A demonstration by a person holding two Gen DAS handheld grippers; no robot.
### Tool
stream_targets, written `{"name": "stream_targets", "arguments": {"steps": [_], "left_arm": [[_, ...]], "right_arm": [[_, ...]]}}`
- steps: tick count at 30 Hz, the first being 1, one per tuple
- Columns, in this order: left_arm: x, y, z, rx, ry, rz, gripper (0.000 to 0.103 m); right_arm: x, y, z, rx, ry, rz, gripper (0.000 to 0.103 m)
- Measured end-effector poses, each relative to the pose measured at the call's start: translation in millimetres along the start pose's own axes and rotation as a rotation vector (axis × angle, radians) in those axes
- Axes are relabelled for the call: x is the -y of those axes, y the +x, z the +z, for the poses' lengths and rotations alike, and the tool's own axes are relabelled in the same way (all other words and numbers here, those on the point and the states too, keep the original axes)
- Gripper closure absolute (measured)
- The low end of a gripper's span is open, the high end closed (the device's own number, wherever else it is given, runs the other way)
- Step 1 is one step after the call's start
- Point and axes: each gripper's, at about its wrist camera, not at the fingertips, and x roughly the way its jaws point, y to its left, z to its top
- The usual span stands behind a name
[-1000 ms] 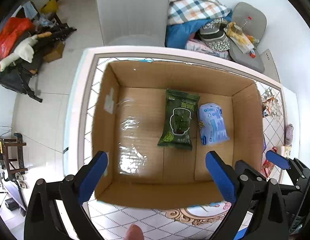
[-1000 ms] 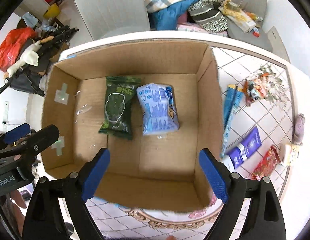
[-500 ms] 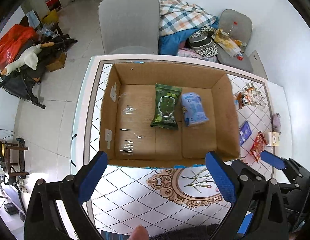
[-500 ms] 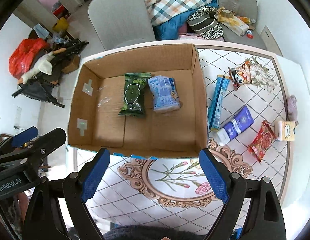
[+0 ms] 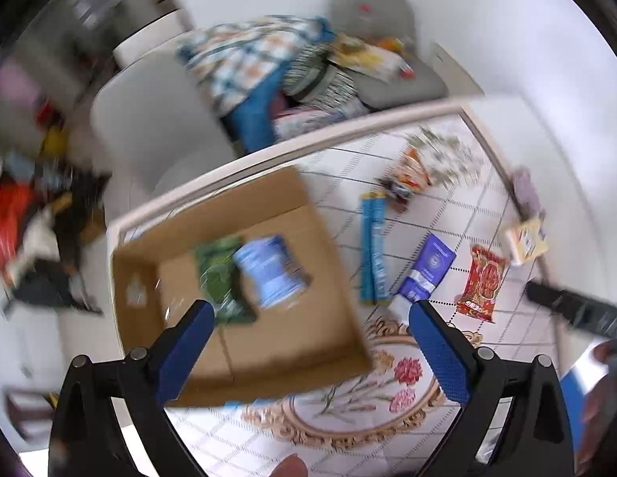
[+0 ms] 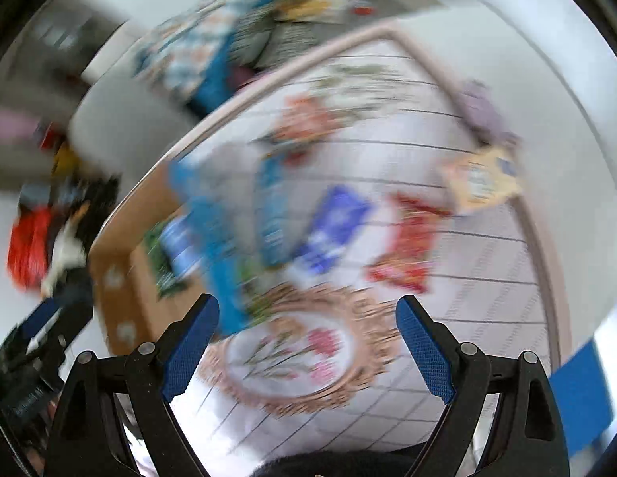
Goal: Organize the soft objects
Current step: 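Grasp the purple toothpaste tube with left tool while right tool grasps the yellow Vinda tissue pack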
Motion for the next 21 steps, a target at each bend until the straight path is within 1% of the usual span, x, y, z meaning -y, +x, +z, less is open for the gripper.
{"name": "stream_targets", "arguments": {"steps": [4,5,6,8,10,13,16,19,21], "left_arm": [[71,56,31,-0.071,0.159,0.053,0.003],[86,73,36,-0.096,0.192,0.06,0.003],[99,91,37,-0.124,0.22,0.079,0.003],[121,121,40,-0.18,0.272,0.087,0.003],[137,147,41,-0.229,0.316,0.11,0.003],[154,179,39,-0.299,0.359,0.119,0.003],[163,203,36,-0.344,0.361,0.108,0.003],[166,222,34,-0.387,0.362,0.098,0.003],[167,234,34,-0.431,0.362,0.081,0.003]], "right_arm": [[91,21,39,-0.041,0.191,-0.016,0.01],[115,32,48,-0.065,0.25,0.001,0.01],[132,40,55,-0.083,0.292,0.008,0.01],[164,60,69,-0.114,0.372,0.011,0.01],[189,79,82,-0.133,0.441,0.017,0.01],[206,102,94,-0.167,0.51,0.043,0.011],[214,131,107,-0.217,0.563,0.051,0.011],[216,154,114,-0.275,0.57,0.048,0.013],[212,164,117,-0.301,0.536,0.045,0.013]]}}
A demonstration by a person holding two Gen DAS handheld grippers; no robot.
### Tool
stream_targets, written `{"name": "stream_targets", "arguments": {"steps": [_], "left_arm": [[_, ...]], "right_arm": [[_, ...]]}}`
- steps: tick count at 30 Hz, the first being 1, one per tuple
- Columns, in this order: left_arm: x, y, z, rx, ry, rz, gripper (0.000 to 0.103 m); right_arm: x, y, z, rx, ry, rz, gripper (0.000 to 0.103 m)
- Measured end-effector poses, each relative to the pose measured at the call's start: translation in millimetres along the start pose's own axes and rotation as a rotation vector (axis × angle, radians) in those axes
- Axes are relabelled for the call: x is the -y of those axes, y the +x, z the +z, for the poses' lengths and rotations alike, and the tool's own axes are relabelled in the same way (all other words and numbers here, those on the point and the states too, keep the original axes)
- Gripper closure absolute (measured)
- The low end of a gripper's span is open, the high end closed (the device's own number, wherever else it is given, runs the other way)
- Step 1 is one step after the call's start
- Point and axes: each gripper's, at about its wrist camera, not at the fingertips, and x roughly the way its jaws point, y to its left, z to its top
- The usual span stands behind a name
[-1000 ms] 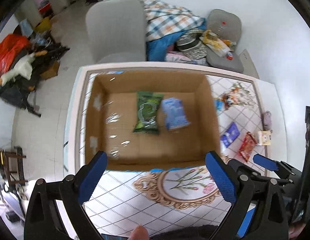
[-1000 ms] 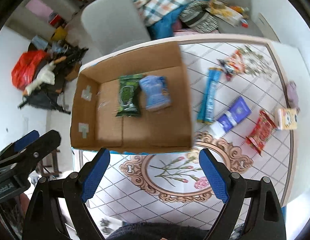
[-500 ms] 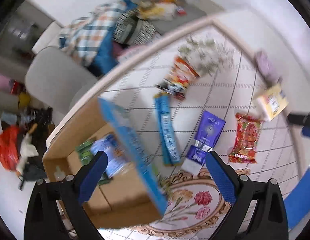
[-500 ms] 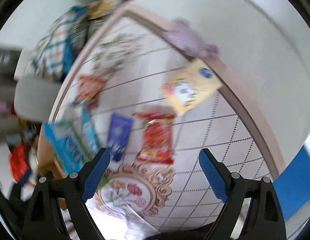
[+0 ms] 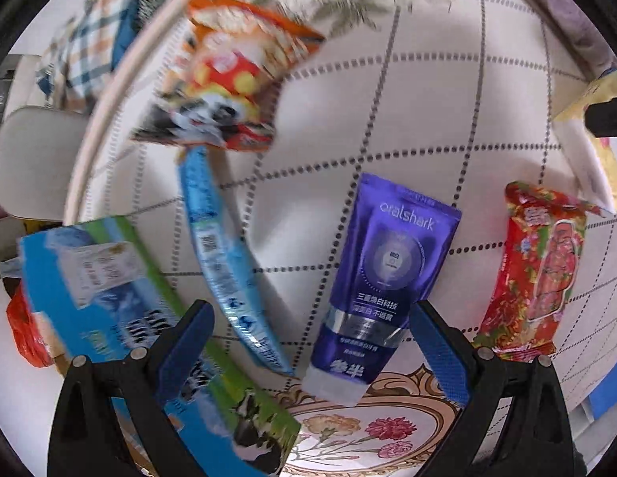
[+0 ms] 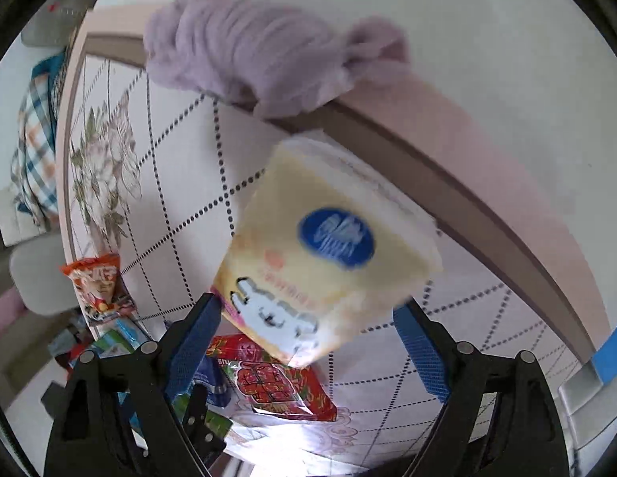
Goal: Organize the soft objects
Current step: 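Grasp the purple toothpaste tube with left tool while right tool grasps the yellow Vinda tissue pack, then carry the tube and tissue pack into the box and release them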
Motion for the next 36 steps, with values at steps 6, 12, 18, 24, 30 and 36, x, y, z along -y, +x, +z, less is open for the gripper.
{"name": "stream_targets", "arguments": {"steps": [6,12,18,24,30,36], "left_arm": [[5,17,3,-0.064,0.006,-0.088,0.013],[10,27,2,-0.117,-0.082,-0.196,0.05],[-29,34,-4,-0.122,-0.387,-0.452,0.053],[-49,48,-18,-0.132,-0.525,-0.618,0.053],[-13,39,-10,-0.128,-0.305,-0.407,0.053],[9,30,-18,-0.064,-0.256,-0.32,0.058]], "right_arm": [[-48,-8,-9,-0.01,-0.389,-0.253,0.035],[-68,-3,-12,0.015,-0.475,-0.331,0.032],[-59,10,11,0.003,-0.325,-0.263,0.032],[-68,31,-19,-0.048,-0.587,-0.464,0.035],[-70,41,-37,0.017,-0.629,-0.55,0.034],[-64,44,-43,0.08,-0.604,-0.543,0.037]]}}
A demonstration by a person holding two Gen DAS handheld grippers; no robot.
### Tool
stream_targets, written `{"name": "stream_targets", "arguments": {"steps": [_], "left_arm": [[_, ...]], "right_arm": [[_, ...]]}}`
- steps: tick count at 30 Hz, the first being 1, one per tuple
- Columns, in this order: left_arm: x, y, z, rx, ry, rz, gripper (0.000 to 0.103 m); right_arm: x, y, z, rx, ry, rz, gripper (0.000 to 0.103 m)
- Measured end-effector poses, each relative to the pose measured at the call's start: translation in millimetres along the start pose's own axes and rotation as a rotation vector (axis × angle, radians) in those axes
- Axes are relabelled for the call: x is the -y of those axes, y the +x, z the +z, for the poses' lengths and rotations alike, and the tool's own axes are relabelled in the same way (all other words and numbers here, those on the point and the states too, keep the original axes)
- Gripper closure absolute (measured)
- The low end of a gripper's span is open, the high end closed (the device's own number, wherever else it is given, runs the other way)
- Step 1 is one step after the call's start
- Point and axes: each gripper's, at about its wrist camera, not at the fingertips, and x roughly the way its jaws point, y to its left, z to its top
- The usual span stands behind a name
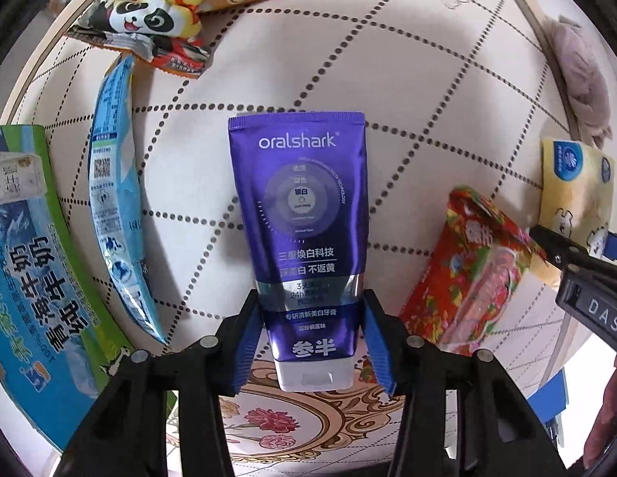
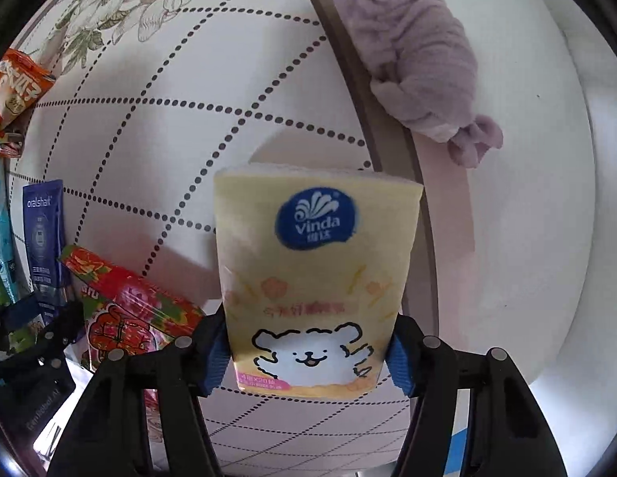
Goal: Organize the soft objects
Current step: 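Carry the tube and tissue pack into the box and release them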
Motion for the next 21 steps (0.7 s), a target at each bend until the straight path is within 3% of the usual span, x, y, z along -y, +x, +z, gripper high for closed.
{"name": "stream_targets", "arguments": {"steps": [9,21], "left_arm": [[-37,-52,-45,0.123,-0.009,-0.019,0.058],[-78,-154,-114,0.315,-0.079,-0.138,0.058]], "right_arm": [[26,-25,-43,0.075,0.014,0.083,0.037],[-5,-127,-77,0.231,-0.102,0.186,0.037]]}}
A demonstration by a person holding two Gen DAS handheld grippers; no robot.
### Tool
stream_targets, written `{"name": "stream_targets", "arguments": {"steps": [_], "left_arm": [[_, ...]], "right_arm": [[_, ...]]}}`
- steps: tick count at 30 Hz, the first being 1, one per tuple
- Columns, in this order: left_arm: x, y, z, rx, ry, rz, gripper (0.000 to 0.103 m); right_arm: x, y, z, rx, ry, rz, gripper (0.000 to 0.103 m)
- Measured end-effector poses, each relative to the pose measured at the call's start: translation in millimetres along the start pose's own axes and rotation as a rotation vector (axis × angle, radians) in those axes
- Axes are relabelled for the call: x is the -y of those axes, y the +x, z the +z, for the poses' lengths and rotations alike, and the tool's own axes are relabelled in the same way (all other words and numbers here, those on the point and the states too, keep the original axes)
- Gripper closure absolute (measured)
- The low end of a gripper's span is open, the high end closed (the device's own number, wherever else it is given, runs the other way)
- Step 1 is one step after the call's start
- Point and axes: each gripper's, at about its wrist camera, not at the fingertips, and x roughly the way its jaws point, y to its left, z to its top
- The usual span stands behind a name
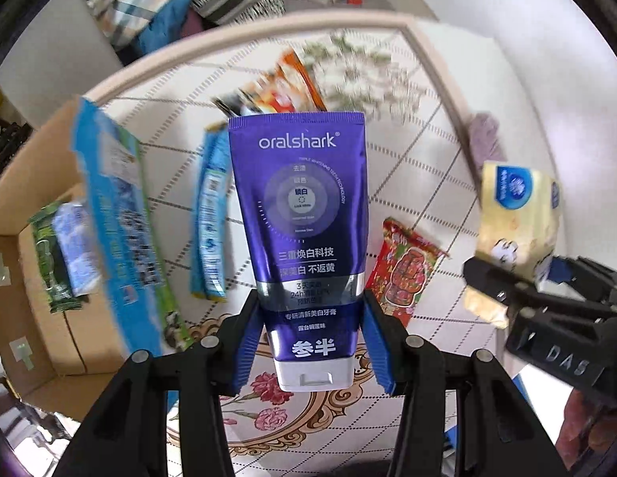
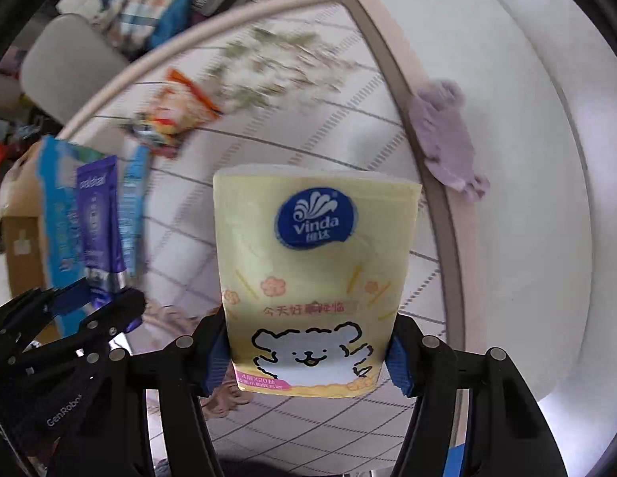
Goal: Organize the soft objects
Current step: 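Carry the tube and tissue pack into the box and release them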
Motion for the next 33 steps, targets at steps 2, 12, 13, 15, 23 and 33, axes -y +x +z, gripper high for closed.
{"name": "stream_targets", "arguments": {"steps": [2,12,13,15,23,33], "left_arm": [[-9,-30,4,0.035,-0.014,-0.019,0.058],[-102,-128,-9,0.194,-0.1,-0.008,0.058],[-117,-133,-16,0.197,-0.113,0.007,0.058],[-153,-138,-22,0.2,-0.144,0.04,0.058],[-287,-97,-36,0.102,-0.32,0.094,0.058],[-359,-10,-16,-0.041,-0.408,0.047,0.058]], "right_arm": [[-30,-16,-2,0.022,-0.024,0.023,0.037],[-168,-61,-12,0.095,-0.192,0.163,0.037],[-181,-62,-13,0.093,-0.207,0.174,0.037],[-219,-62,-18,0.08,-0.245,0.2,0.037],[-346,-13,-18,-0.017,-0.323,0.213,0.037],[-399,82,-17,-0.15,-0.311,0.108,0.037]]}}
